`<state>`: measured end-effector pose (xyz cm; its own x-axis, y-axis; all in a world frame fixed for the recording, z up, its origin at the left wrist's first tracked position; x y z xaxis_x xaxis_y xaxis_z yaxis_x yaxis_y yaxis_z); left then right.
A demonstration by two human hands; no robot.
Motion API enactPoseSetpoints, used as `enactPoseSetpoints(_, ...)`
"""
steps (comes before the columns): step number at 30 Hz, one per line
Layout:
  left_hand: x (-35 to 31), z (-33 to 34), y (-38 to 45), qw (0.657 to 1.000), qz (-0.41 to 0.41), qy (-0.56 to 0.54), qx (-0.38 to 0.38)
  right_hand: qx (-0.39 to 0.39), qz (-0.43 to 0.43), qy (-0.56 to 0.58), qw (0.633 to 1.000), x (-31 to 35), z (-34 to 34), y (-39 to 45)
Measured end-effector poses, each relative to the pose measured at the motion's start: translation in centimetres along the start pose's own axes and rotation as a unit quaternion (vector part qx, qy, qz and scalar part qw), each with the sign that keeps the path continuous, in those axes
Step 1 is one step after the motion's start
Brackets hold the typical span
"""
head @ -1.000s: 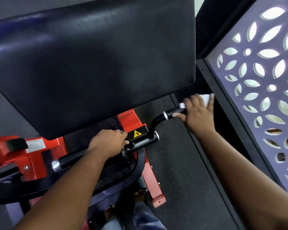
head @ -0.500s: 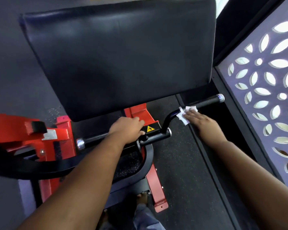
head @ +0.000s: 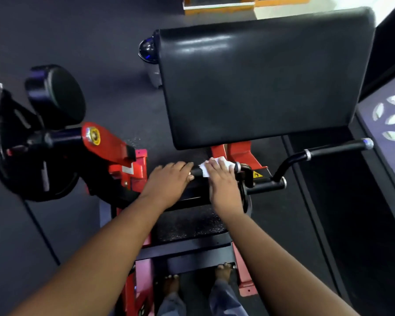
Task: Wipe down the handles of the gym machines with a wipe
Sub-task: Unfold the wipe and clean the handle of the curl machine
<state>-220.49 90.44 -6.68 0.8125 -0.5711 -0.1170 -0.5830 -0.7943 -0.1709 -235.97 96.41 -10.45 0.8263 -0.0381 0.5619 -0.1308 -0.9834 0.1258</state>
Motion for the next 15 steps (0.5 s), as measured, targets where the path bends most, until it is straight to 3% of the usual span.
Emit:
enactPoseSetpoints(4, 0.1, 0.2, -0.3, 1.0, -0.017, -0.017, 0.009, 0.029, -0.081, -0.036, 0.996, 0.9, 1.3, -0.1)
enactPoseSetpoints(8, 0.2, 0.6, -0.4, 0.999, -0.02, -0.021, 0.014, -0.021, 0.061, -0.067, 0.996, -3.7, -1.2, 0.0)
enactPoseSetpoints(11, 0.2, 0.8, -0.4, 1.0, -0.021, -0.017, 0.015, 0.032, -0.048, -0.031, 0.998, -0.2, 0.6, -1.3)
enactPoseSetpoints(13, 0.1, 0.8, -0.3, 1.0, -0.022, -0.012, 0.016, 0.027, -0.108, -0.008, 0.994, 0.1, 0.9, -1.3)
enactPoseSetpoints(15, 0.0, 0.8, -0.4, 0.999, -0.028, -0.01, 0.017, -0.037, -0.046, 0.0, 0.998, -2.1, 0.2, -0.6)
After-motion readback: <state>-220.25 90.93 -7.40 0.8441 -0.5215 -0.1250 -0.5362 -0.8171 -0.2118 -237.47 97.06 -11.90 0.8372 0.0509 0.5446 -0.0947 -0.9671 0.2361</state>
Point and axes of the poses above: each hand's wrist, its own y-axis towards the middle knuckle, its own z-axis out of the palm, x = y × z, the point moved 4 cm from there along y, towards the middle knuckle, and after that the axes turned 5 degrees about -x, right-handed, at the moved point
